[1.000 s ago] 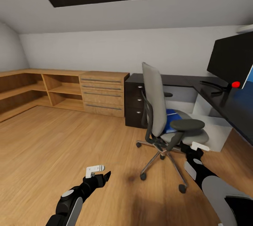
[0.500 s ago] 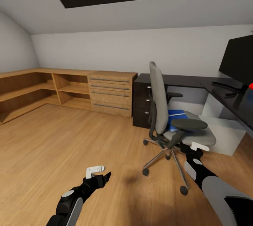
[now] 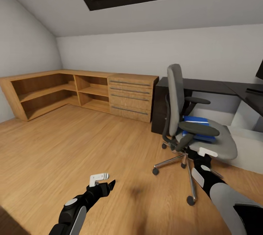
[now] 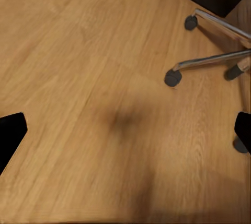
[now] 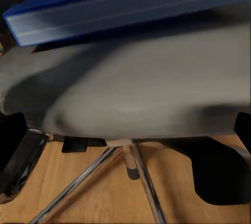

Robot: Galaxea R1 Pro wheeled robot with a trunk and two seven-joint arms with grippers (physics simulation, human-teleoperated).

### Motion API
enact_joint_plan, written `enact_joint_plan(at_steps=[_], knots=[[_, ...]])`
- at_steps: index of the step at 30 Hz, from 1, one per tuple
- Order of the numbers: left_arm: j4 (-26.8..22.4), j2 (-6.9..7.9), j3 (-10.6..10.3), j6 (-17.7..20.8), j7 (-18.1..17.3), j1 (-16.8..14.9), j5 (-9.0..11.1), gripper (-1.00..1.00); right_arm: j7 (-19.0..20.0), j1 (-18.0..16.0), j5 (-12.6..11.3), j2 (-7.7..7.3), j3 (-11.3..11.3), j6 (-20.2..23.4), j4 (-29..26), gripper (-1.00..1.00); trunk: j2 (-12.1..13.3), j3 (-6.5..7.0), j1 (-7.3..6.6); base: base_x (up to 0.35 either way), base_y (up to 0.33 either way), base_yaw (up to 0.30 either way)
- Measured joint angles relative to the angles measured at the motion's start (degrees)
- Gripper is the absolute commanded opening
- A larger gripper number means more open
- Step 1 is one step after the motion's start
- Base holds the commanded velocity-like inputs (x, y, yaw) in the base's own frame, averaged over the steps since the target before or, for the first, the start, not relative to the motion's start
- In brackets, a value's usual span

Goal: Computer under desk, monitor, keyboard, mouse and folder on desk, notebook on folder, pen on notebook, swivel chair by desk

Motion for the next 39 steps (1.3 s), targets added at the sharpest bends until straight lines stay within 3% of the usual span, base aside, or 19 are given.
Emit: enact_joint_plan(at_steps=[10, 24, 39], knots=[[0.1, -0.01, -0.1, 0.0, 0.0, 0.0, 0.0, 1.0, -0.1, 0.0, 0.0, -0.02, 0.1, -0.5, 0.1, 1.0, 0.0, 0.03, 0.0, 0.0, 0.0, 0.045], [0.2, 0.0, -0.1, 0.0, 0.0, 0.0, 0.0, 1.0, 0.0, 0.0, 0.0, -0.08, 0.1, -0.5, 0.1, 1.0, 0.0, 0.77, 0.0, -0.004, 0.0, -0.148], [0.1, -0.02, -0.1, 0.0, 0.0, 0.0, 0.0, 1.0, 0.0, 0.0, 0.0, -0.08, 0.1, -0.5, 0.1, 1.0, 0.0, 0.99, 0.03, -0.287, 0.046, -0.029]])
